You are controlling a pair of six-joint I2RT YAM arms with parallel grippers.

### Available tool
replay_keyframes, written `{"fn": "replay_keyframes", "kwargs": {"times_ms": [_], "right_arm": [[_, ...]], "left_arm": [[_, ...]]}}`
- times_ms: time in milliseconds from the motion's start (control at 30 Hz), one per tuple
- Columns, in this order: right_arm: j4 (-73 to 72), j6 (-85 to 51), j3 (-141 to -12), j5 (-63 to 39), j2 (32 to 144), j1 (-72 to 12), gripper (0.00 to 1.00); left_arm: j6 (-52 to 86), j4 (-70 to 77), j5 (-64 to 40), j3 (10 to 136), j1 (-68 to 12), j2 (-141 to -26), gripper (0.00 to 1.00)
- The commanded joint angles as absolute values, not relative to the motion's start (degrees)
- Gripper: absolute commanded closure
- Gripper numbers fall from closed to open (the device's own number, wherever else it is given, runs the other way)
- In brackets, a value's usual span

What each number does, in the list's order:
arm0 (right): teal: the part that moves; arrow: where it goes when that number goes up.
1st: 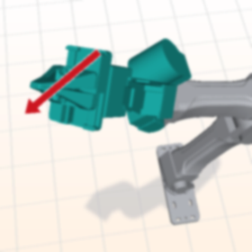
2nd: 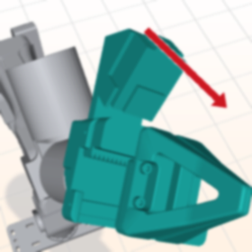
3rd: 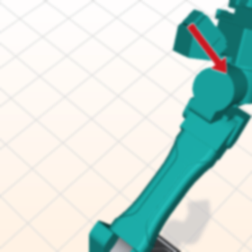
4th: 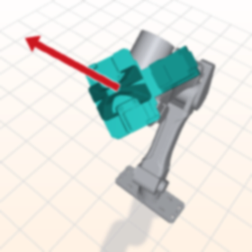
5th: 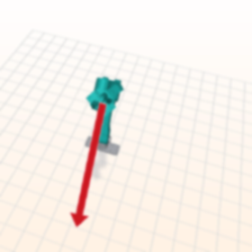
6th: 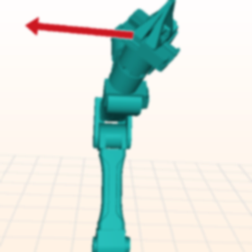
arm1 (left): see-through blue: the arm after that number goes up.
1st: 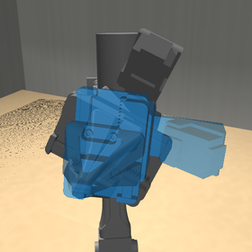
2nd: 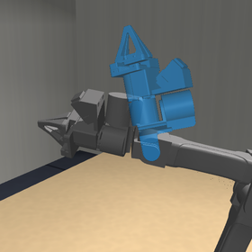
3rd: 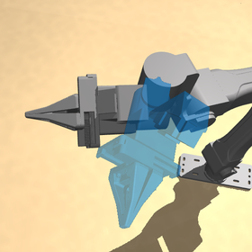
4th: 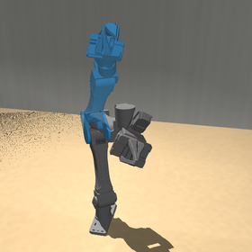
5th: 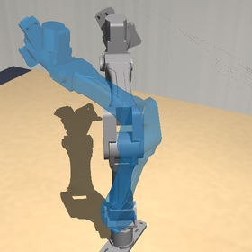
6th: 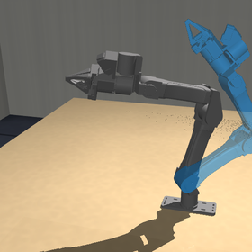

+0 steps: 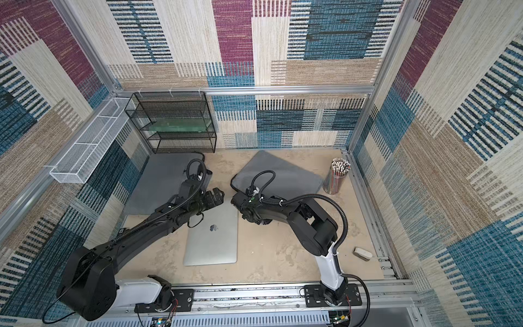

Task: Open the zippered laptop bag and take out the laptop
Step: Open the bag flap on the zippered laptop bag.

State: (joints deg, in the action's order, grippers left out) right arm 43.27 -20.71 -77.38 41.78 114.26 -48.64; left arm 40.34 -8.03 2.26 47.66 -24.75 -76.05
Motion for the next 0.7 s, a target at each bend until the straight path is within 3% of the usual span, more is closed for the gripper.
{"fn": "replay_keyframes", "kwargs": {"times_ms": [0, 133, 500, 667], "right_arm": [[42.3, -19.7, -77.4, 42.4, 112.8, -48.0, 0.03], [40.8, -19.1, -76.3, 40.6, 110.8, -46.4, 0.0], [39.1, -18.6, -74.5, 40.0, 110.9, -43.8, 0.06], [38.5, -19.8, -74.9, 44.0, 112.7, -43.6, 0.17]], "left_arm": [[41.1, -8.0, 1.1, 47.4, -24.4, -76.3, 0.01], [41.3, -7.5, 0.6, 47.3, -24.3, -76.5, 0.01], [41.2, -7.0, 0.2, 47.6, -24.2, -77.1, 0.01], [41.3, -6.9, 0.0, 47.5, -24.2, -77.7, 0.01]]}}
